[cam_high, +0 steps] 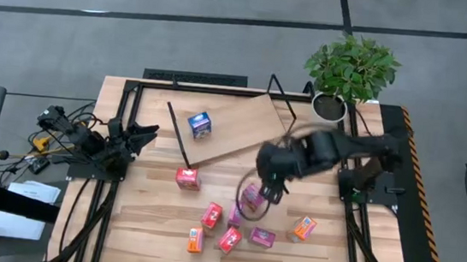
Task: Stack cereal on shelf
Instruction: Put the right orange cereal box on the shelf
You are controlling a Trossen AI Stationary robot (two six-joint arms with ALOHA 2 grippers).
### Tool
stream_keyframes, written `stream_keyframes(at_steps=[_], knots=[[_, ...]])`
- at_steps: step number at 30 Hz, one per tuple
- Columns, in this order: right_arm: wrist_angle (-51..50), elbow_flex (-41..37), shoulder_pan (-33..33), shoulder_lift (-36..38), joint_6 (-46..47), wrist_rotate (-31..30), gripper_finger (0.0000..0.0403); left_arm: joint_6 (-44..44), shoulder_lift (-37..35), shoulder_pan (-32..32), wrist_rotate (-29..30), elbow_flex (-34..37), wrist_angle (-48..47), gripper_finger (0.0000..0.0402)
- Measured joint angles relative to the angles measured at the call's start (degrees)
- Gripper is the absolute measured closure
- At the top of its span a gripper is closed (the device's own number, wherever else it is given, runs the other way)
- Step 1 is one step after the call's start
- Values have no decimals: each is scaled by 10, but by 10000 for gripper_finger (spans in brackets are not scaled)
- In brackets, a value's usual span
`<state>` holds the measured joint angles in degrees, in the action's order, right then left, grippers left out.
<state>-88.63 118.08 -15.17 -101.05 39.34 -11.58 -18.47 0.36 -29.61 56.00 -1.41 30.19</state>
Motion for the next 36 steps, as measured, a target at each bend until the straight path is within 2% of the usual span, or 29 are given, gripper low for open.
stream_keyframes(at_steps=[2,6,8,11,16,21,31,36], knots=[[21,-56,-30,24,119,8,138,-10,0,0,1,0,-12,101],[-18,-138,-104,71,349,59,138,-19,-1,0,4,0,-27,101],[3,-179,-144,83,464,78,138,-23,0,0,16,0,-38,101],[-19,-217,-183,89,646,128,138,-34,0,0,31,0,-44,101],[-9,-239,-242,74,830,171,138,-41,0,0,33,0,-53,101],[-8,-239,-264,54,935,151,138,-53,0,0,38,0,-72,101],[-6,-240,-232,-15,957,147,138,-93,0,0,39,0,-99,101],[-16,-239,-229,-14,962,152,138,-98,0,0,40,0,-104,101]])
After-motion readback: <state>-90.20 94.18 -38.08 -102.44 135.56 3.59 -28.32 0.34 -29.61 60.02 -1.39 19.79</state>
